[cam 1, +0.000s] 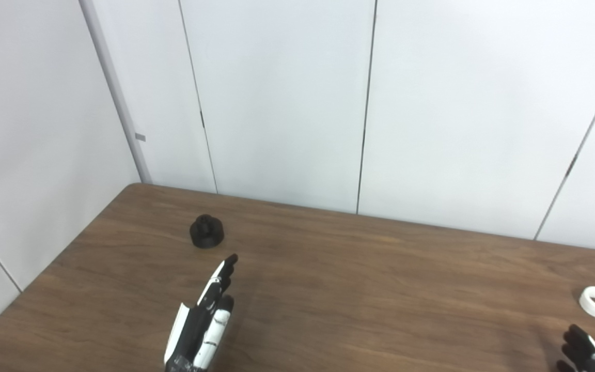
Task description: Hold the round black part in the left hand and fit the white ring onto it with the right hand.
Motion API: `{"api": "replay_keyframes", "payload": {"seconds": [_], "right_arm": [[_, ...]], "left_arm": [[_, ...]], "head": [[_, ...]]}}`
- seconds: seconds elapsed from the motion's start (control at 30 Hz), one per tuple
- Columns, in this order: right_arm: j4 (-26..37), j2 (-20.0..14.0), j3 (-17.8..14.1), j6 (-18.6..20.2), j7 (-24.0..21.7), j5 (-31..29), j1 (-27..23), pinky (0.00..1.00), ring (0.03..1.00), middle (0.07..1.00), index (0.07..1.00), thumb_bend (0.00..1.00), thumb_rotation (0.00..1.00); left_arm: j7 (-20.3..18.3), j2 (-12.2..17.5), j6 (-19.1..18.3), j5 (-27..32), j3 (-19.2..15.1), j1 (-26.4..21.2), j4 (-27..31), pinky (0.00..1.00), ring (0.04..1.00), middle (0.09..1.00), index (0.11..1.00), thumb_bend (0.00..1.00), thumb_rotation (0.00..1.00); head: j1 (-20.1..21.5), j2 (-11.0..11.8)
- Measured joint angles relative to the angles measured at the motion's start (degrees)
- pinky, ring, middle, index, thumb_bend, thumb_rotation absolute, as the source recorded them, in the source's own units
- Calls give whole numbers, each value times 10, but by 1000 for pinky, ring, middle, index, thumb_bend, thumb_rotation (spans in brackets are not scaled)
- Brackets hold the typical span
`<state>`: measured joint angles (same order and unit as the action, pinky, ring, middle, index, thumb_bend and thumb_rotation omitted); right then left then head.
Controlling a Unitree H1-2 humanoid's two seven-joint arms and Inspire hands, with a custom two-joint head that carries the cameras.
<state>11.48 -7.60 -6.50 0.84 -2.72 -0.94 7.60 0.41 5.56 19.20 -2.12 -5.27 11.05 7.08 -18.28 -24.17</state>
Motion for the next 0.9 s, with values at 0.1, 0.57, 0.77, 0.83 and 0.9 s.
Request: {"api": "replay_keyframes", "payload": {"seconds": [0.1,0.57,0.77,0.83,0.9], "right_arm": [[1,-1,1,1,1,2,0,846,924,911,888,584,884],[9,-1,8,9,7,21,0,833,913,905,878,576,903],[9,-1,9,7,15,28,2,818,904,900,874,567,903],[9,-1,9,7,16,29,2,826,909,902,875,574,914],[9,-1,11,6,16,31,2,811,904,904,879,564,924]], "left_arm": [[15,-3,-31,-42,0,1,8,1000,1000,989,947,615,553],[55,14,-227,-187,-30,-3,72,961,981,969,919,934,299],[51,76,-278,-213,-60,-45,79,1000,1000,967,923,963,320],[49,93,-285,-211,-69,-60,79,1000,1000,959,924,957,330],[48,105,-300,-208,-79,-74,78,1000,1000,961,921,961,351]], "head": [[2,-2],[6,-10],[6,-11],[8,-11],[8,-12]]}}
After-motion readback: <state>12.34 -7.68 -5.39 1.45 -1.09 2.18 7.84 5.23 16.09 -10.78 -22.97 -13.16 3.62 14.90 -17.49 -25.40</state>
